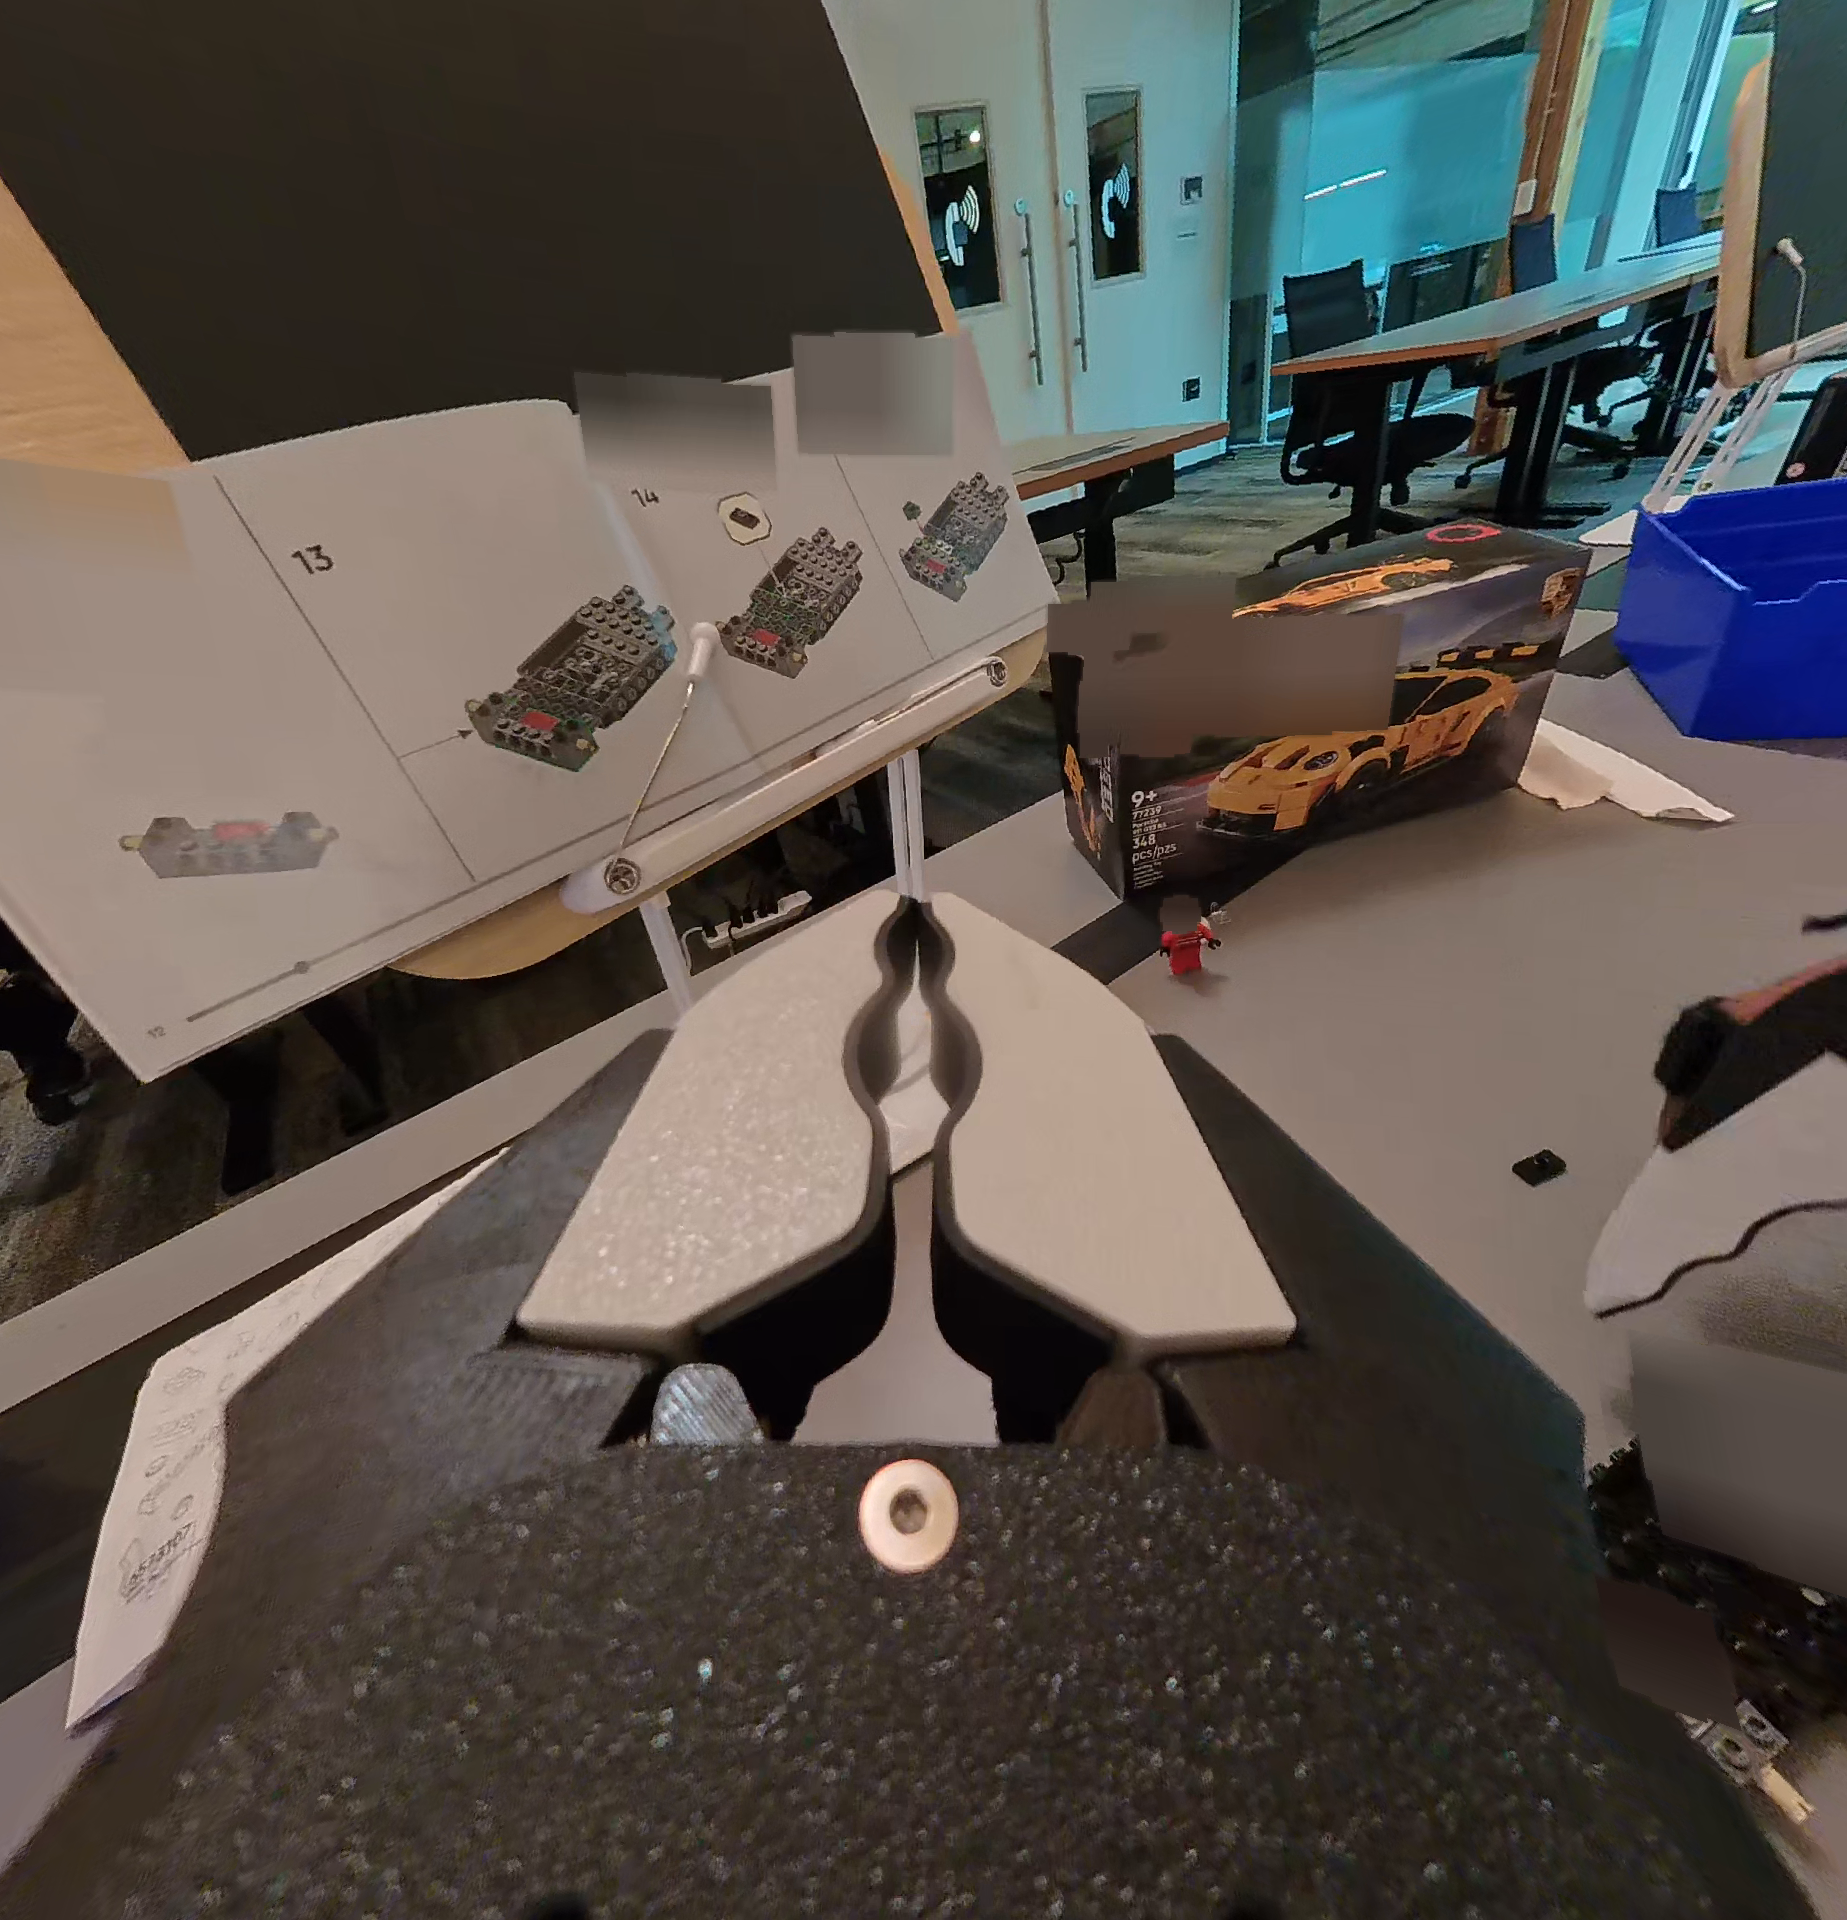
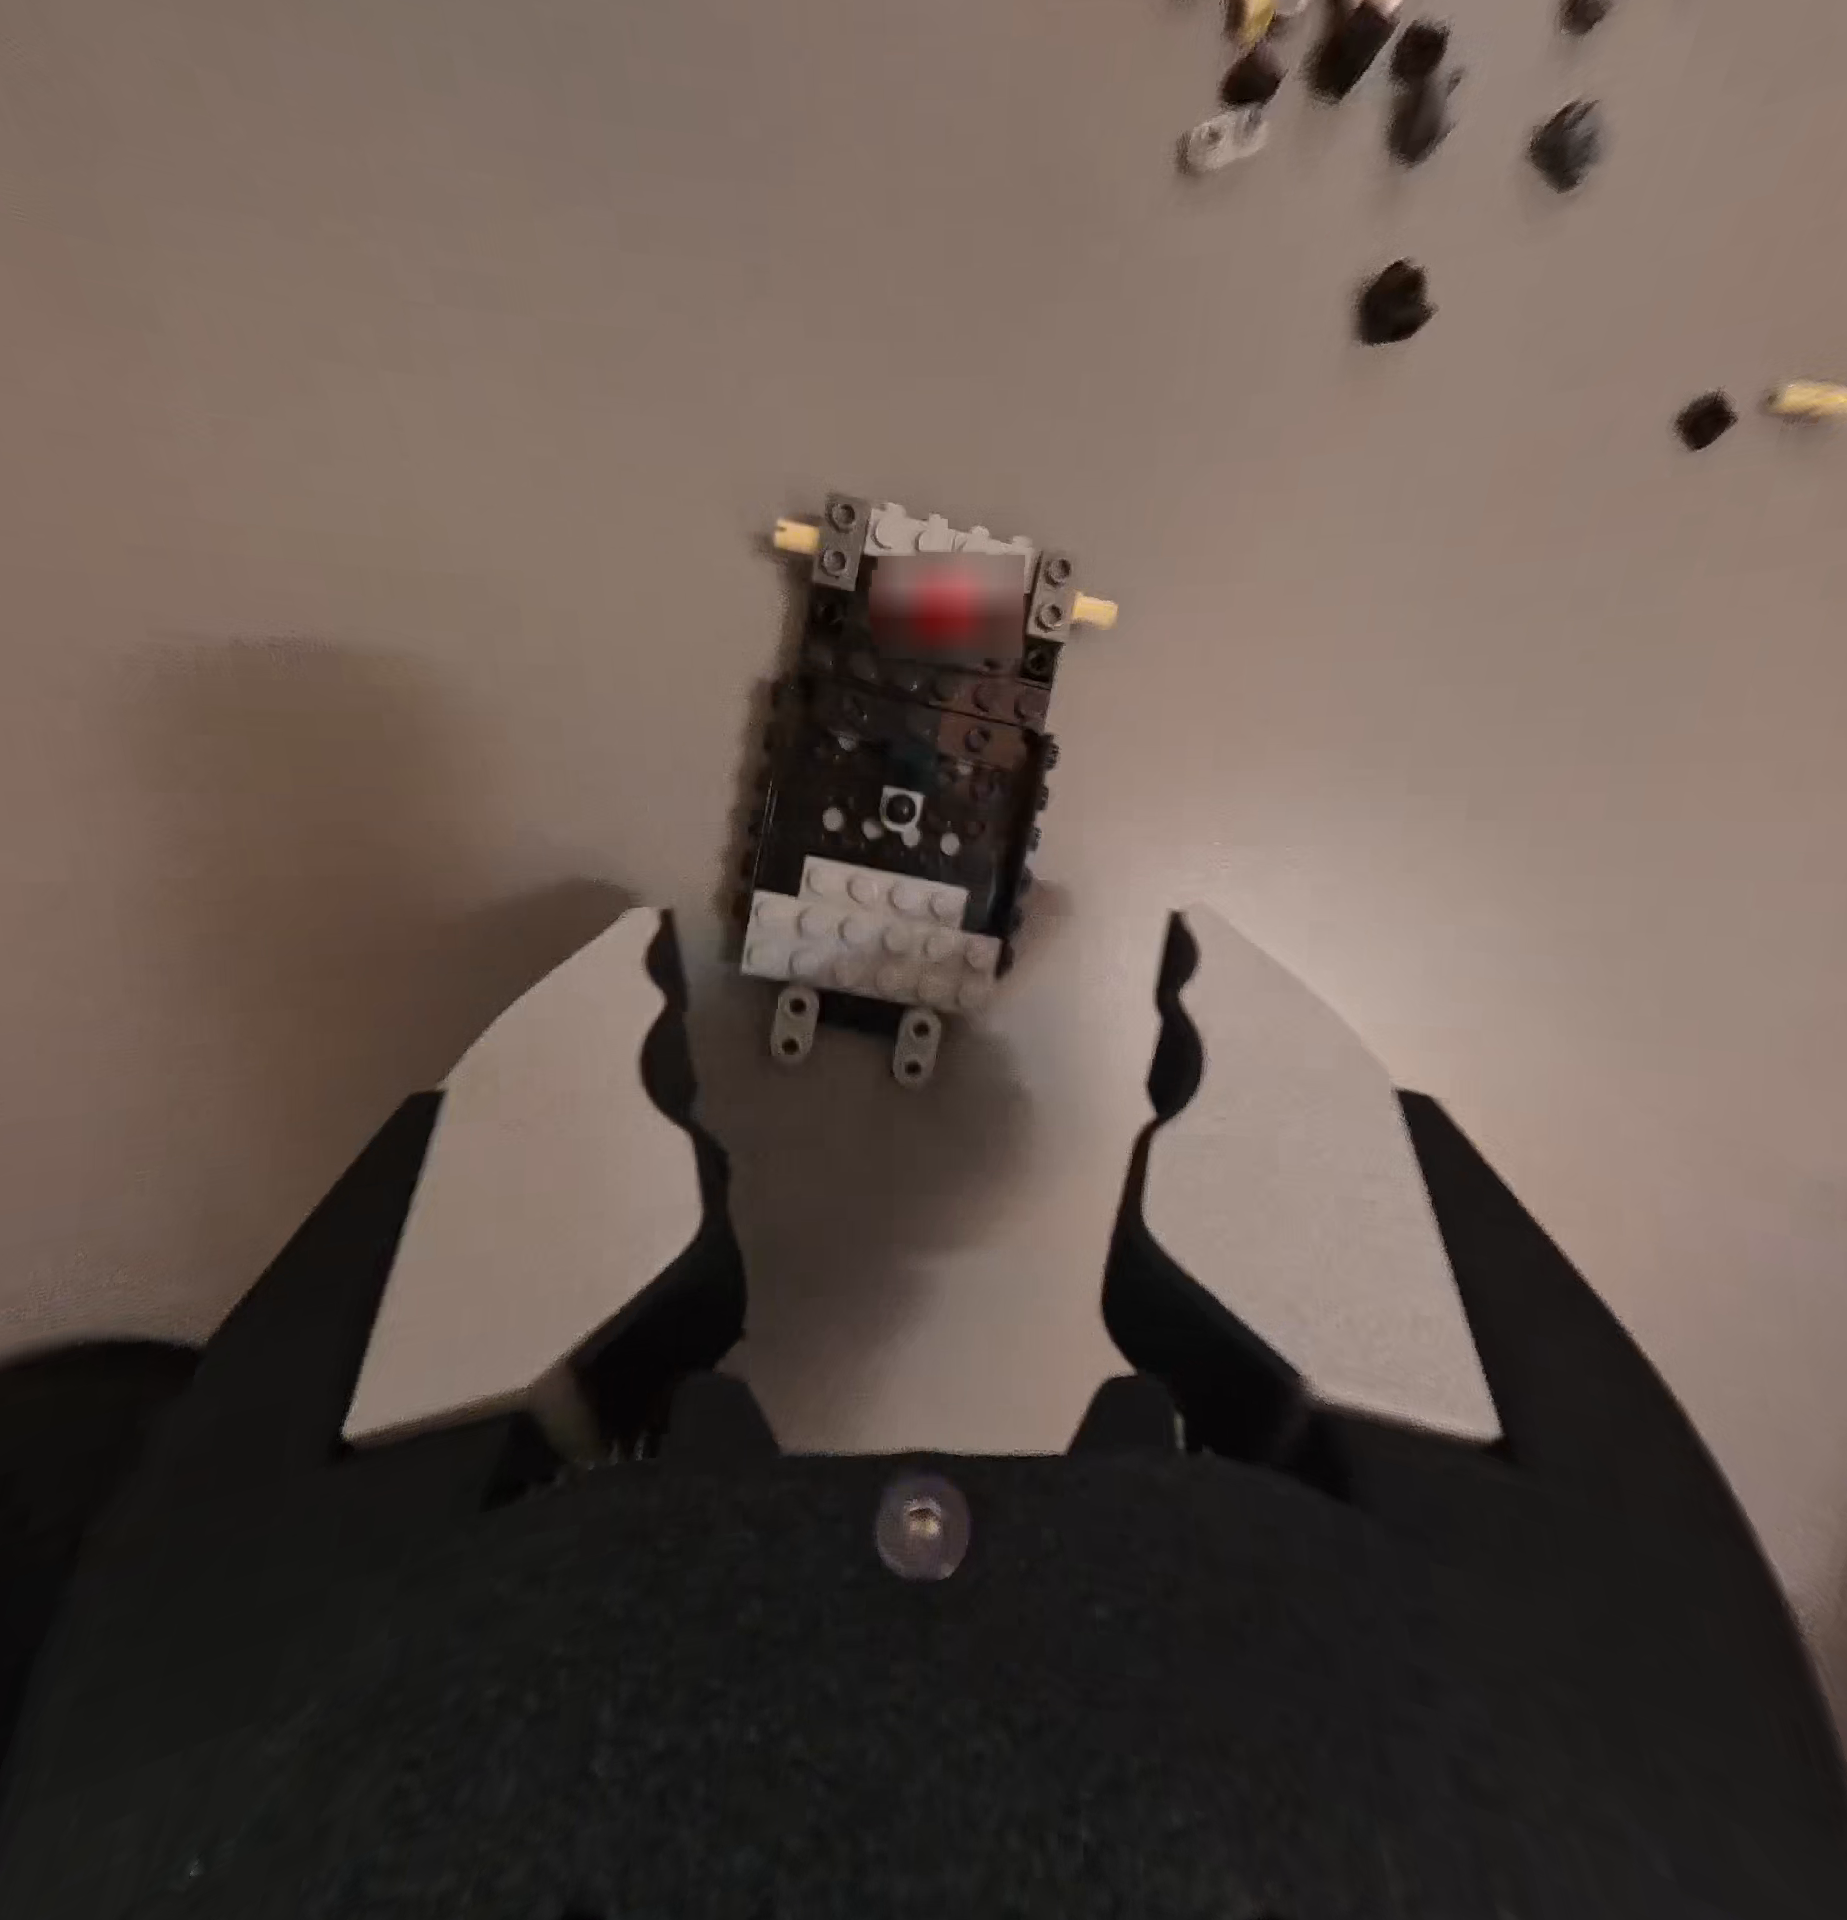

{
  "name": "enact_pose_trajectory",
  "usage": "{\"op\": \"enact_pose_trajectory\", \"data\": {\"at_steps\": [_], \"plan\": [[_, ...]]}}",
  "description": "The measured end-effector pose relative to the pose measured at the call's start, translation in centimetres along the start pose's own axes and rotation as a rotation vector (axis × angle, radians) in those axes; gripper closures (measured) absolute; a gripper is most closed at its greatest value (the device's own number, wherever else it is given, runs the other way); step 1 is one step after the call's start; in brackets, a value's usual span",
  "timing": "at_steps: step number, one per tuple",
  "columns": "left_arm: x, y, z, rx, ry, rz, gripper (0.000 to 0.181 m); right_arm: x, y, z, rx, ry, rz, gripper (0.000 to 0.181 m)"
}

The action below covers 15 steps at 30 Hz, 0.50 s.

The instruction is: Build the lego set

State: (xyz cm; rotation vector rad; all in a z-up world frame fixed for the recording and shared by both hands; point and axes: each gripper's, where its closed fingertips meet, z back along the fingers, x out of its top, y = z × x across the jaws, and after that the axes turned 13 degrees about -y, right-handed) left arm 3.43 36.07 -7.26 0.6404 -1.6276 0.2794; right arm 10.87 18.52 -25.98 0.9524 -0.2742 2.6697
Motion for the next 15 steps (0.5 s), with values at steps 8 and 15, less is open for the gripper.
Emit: {"op": "enact_pose_trajectory", "data": {"at_steps": [8, 15], "plan": [[0.0, -0.7, 0.1, -0.018, 0.01, -0.022, 0.181, -0.2, 1.5, -2.1, 0.229, 0.088, 0.169, 0.121], [-2.0, -1.0, -0.2, -0.03, 0.061, -0.017, 0.181, -0.7, 2.7, -1.8, 0.386, 0.274, 0.433, 0.12]]}}
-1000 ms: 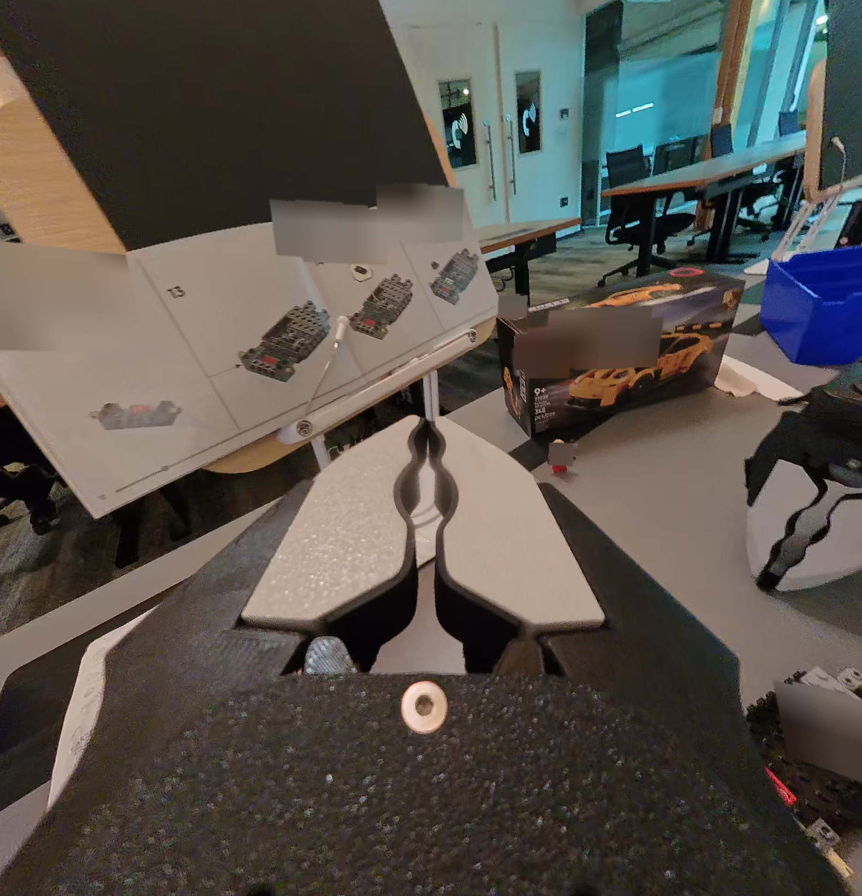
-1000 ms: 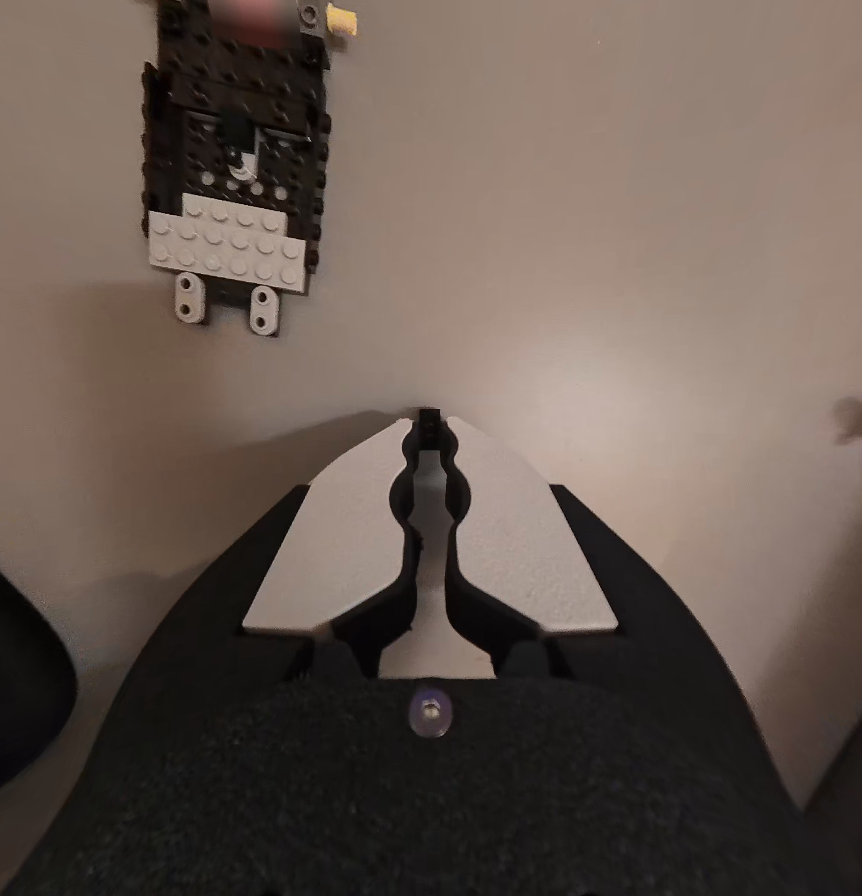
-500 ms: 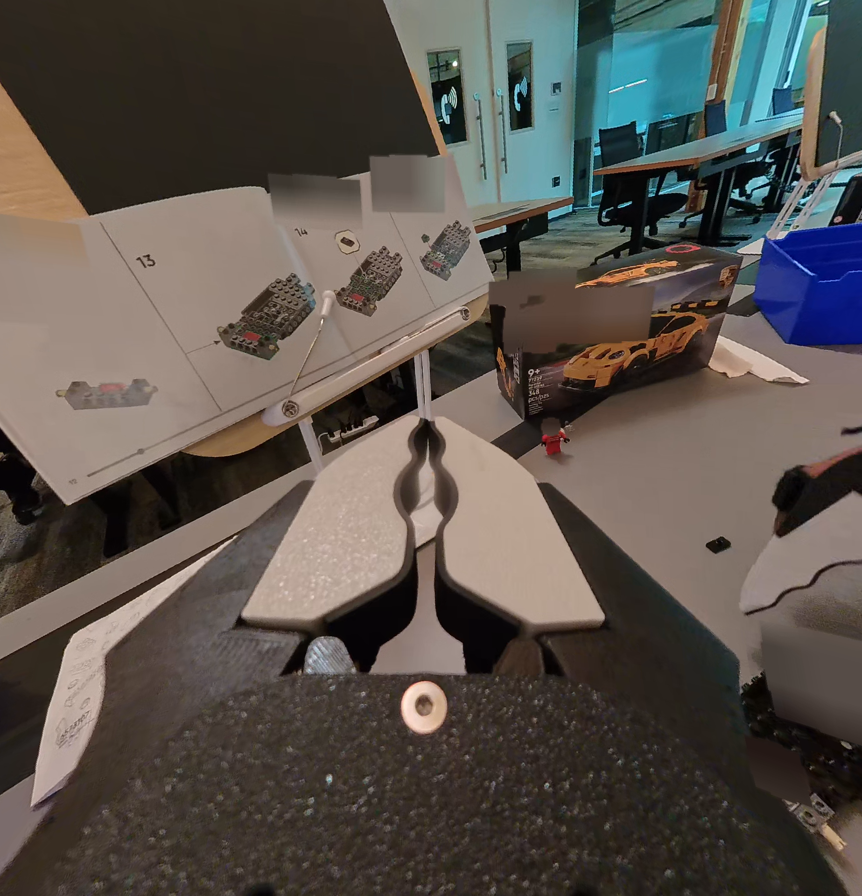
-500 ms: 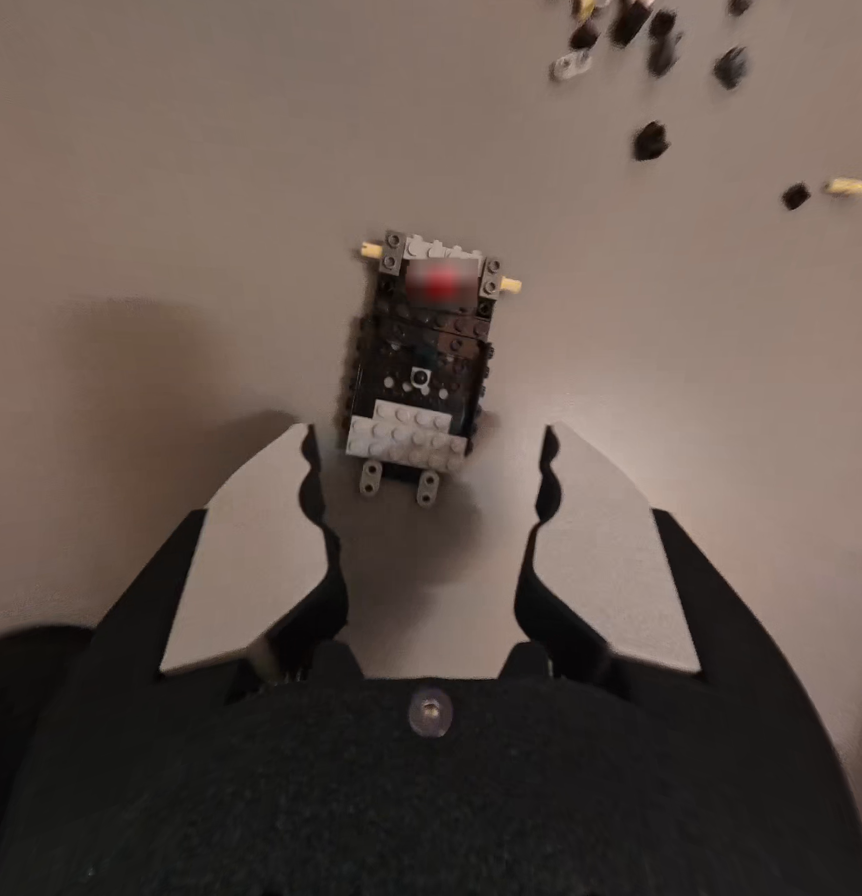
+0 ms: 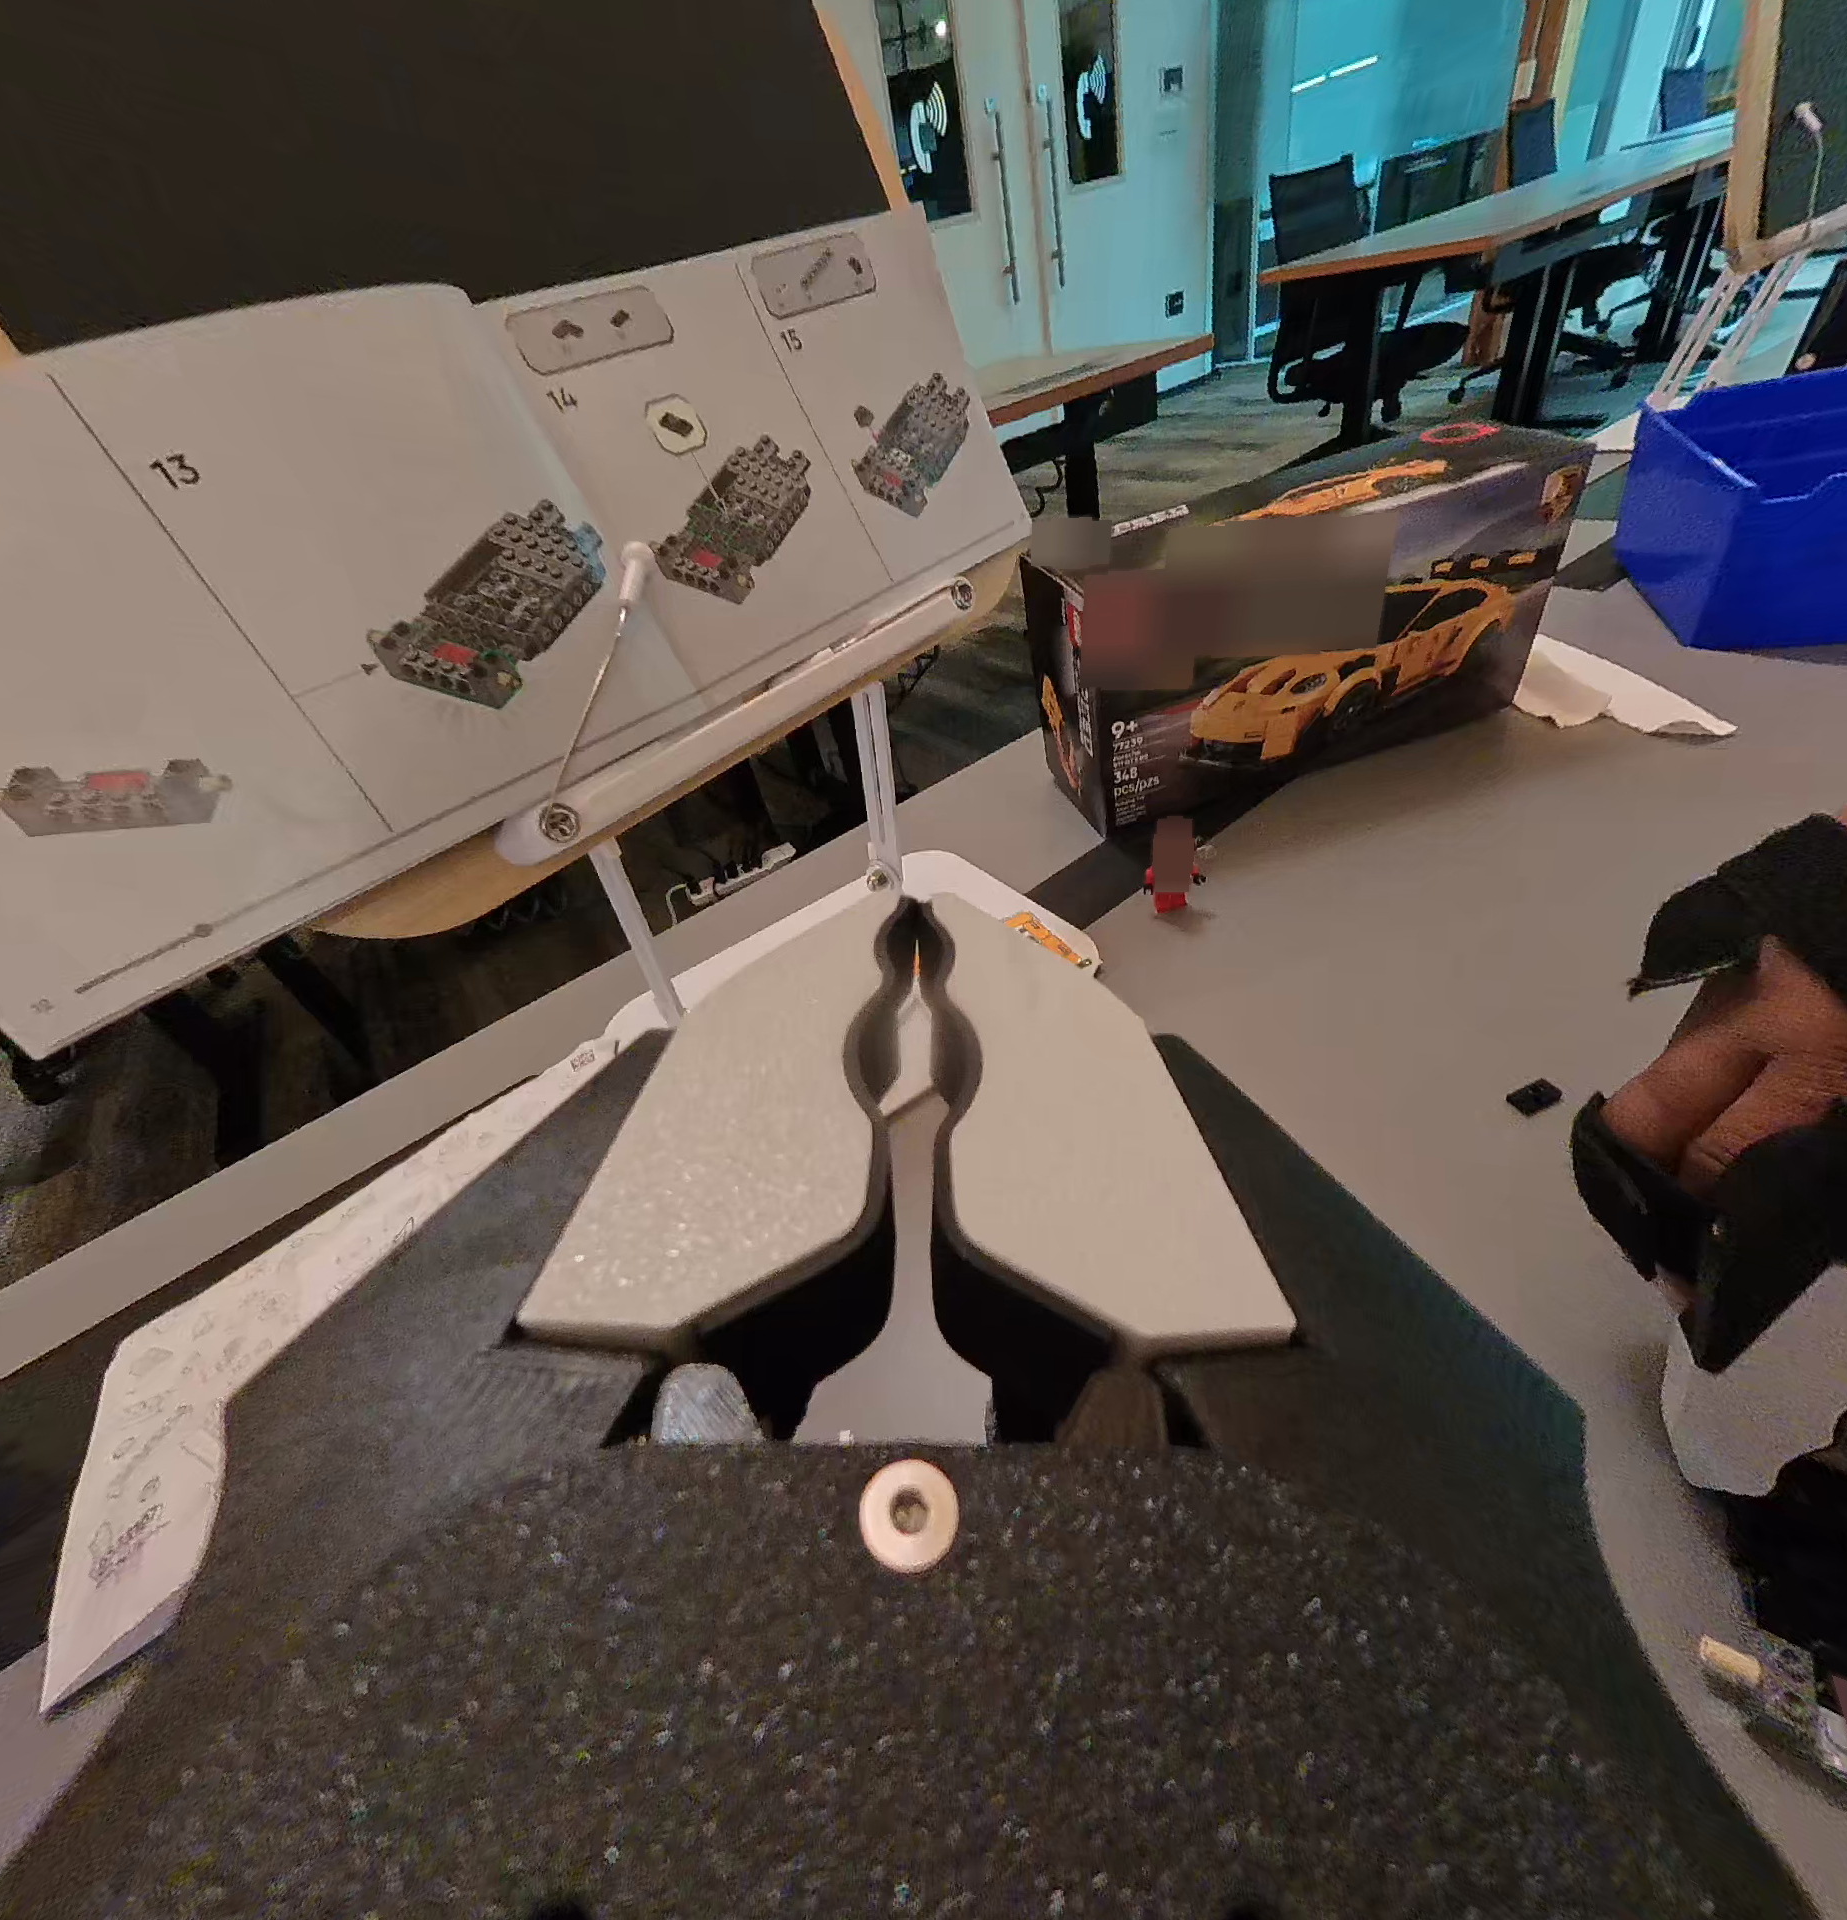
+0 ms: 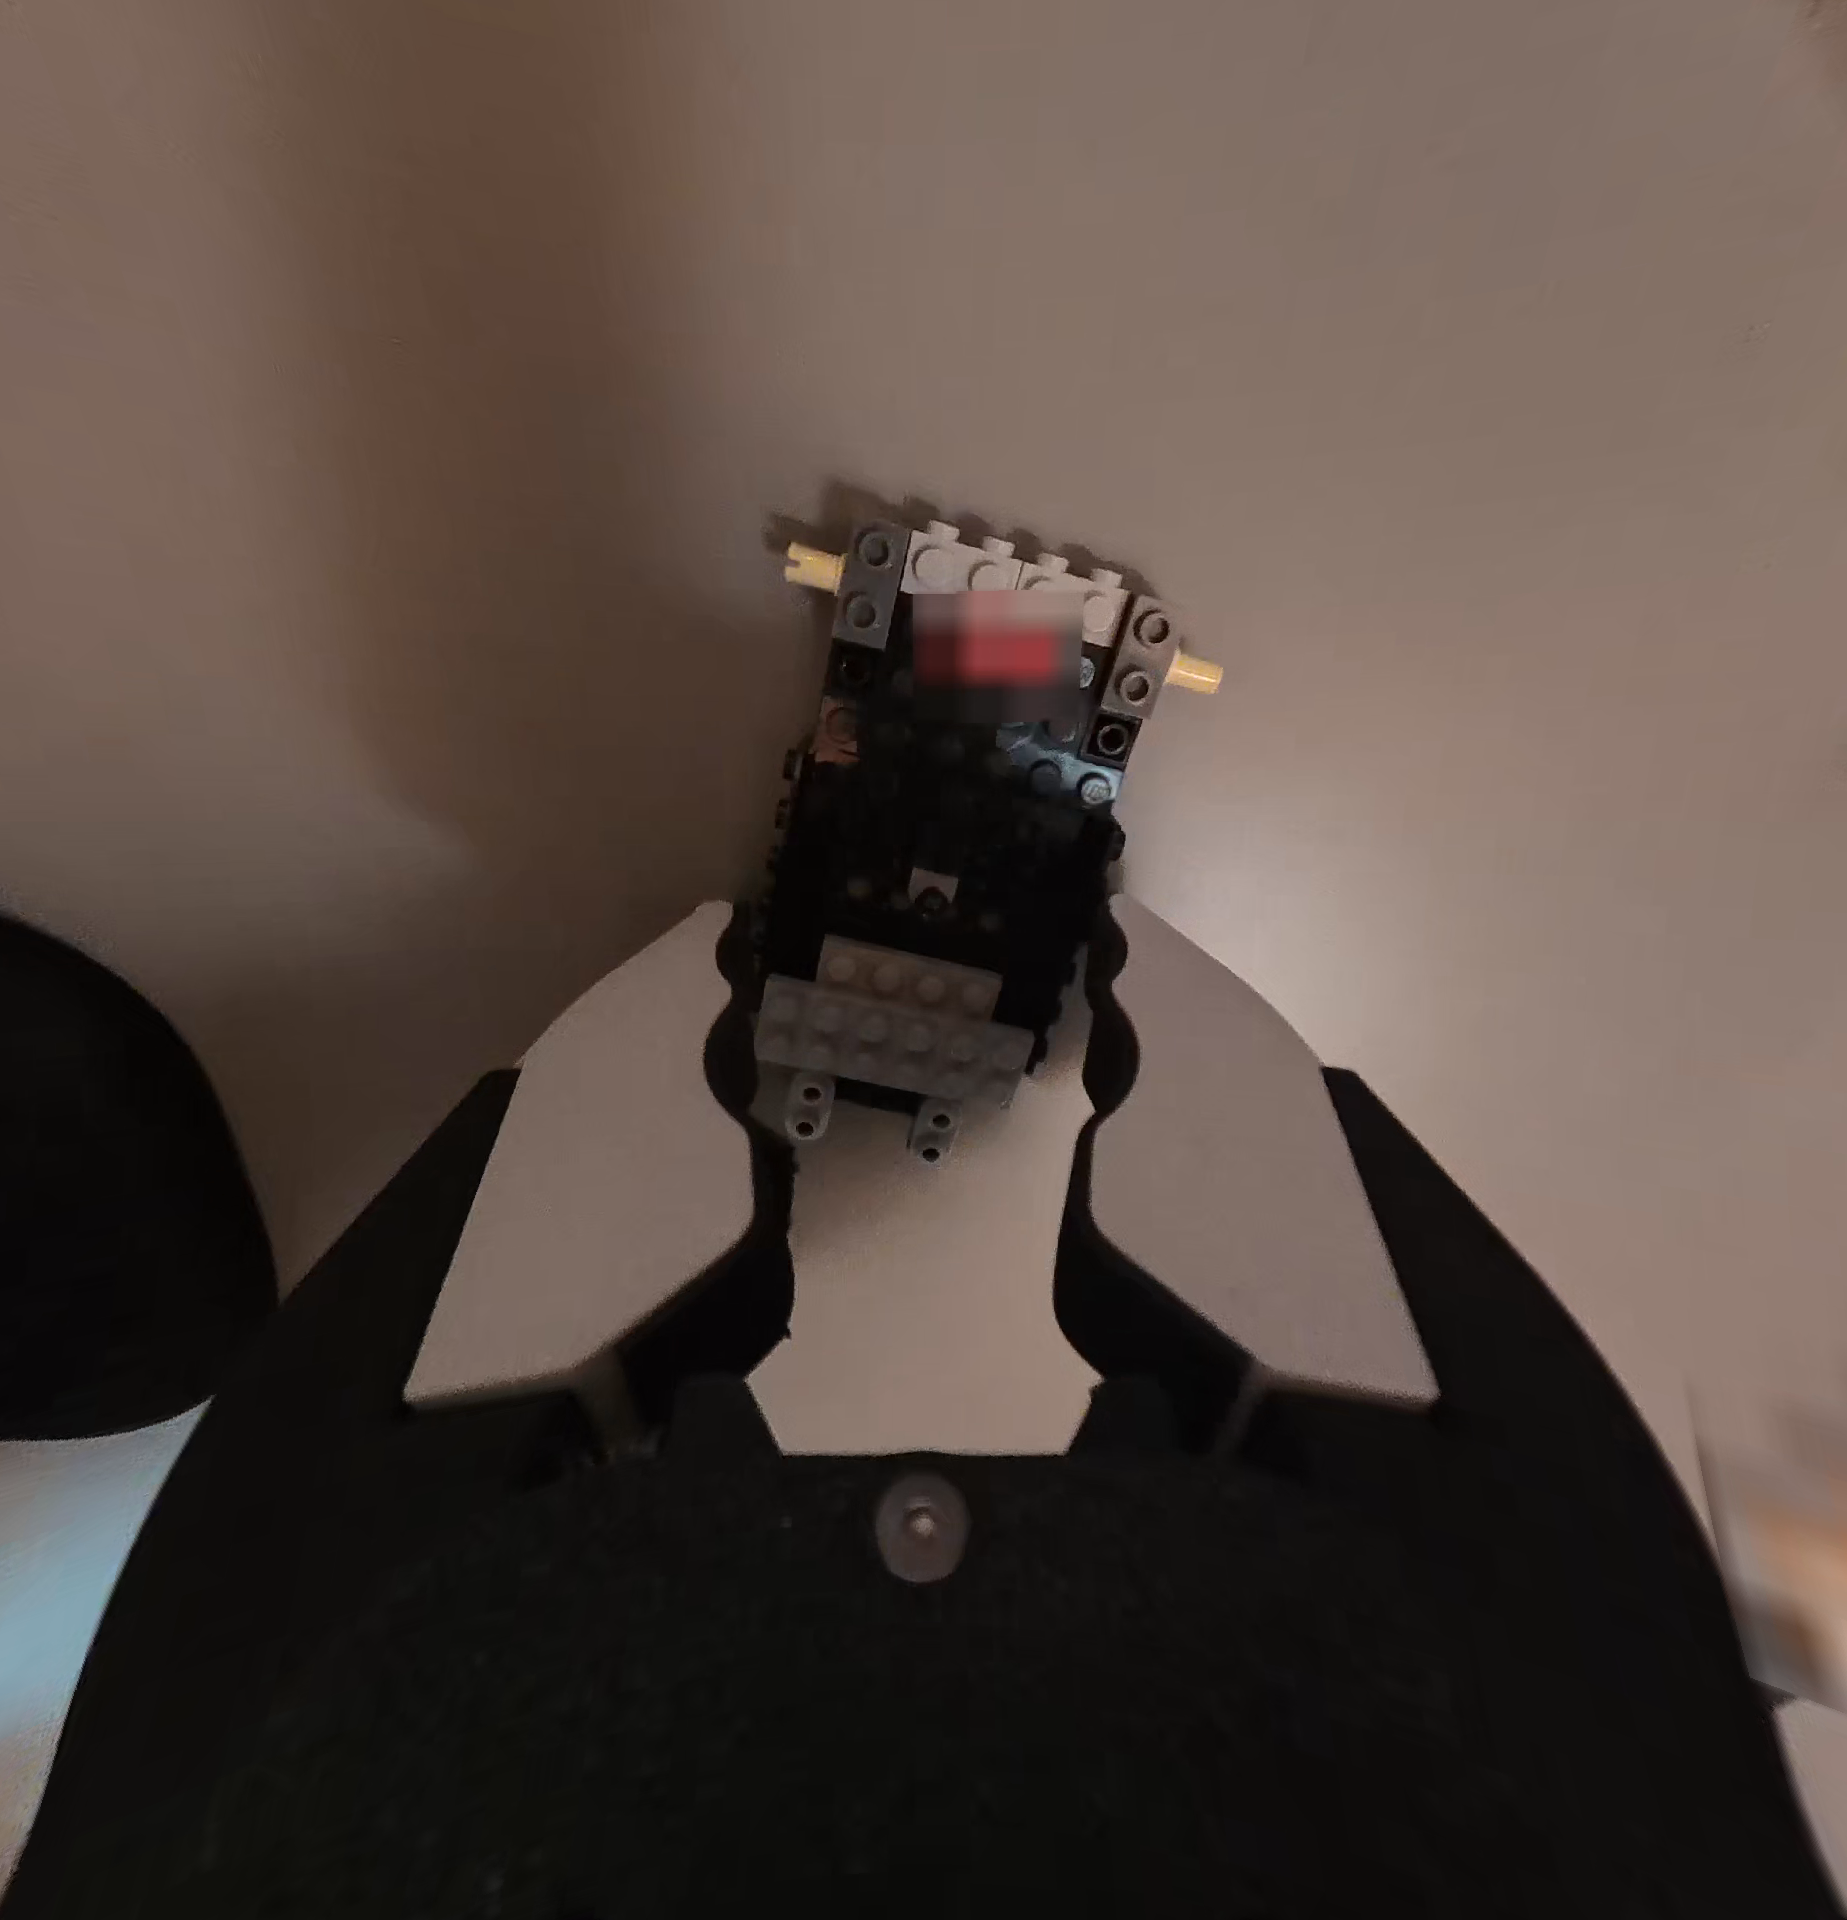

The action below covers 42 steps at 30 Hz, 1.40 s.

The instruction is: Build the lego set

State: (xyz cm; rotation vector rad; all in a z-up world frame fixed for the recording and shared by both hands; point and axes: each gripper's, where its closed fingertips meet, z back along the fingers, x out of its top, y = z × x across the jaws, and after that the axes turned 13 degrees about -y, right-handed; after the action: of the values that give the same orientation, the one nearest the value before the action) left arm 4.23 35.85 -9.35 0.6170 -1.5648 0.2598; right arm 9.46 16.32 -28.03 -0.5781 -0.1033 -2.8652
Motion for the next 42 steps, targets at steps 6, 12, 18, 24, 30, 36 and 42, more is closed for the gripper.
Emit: {"op": "enact_pose_trajectory", "data": {"at_steps": [6, 12, 18, 24, 30, 36, 42], "plan": [[0.1, 0.3, 0.1, 0.01, -0.004, -0.002, 0.181, 3.1, -0.5, 2.1, -0.15, -0.294, -0.102, 0.11], [0.8, 1.3, 0.4, 0.112, -0.068, 0.042, 0.181, 4.6, -4.8, 12.7, -0.85, -0.982, -0.429, 0.136], [1.6, 2.2, 1.2, 0.195, -0.102, 0.051, 0.181, -2.7, -3.1, 16.9, -1.325, -1.161, -0.816, 0.173], [1.6, 3.4, 2.3, 0.231, -0.097, 0.086, 0.181, -6.0, -1.3, 16.1, -1.432, -1.106, -0.897, 0.181], [2.9, 8.9, 6.7, 0.269, 0.074, 0.03, 0.181, -6.3, -0.6, 17.9, -1.467, -1.099, -0.823, 0.181], [-1.5, 18.3, 16.1, 0.267, 0.591, 0.025, 0.178, -5.7, -0.4, 18.5, -1.454, -1.086, -0.752, 0.181], [-12.3, 21.2, 22.9, 0.142, 1.026, 0.254, 0.157, -5.4, -0.6, 17.6, -1.404, -1.08, -0.749, 0.181]]}}
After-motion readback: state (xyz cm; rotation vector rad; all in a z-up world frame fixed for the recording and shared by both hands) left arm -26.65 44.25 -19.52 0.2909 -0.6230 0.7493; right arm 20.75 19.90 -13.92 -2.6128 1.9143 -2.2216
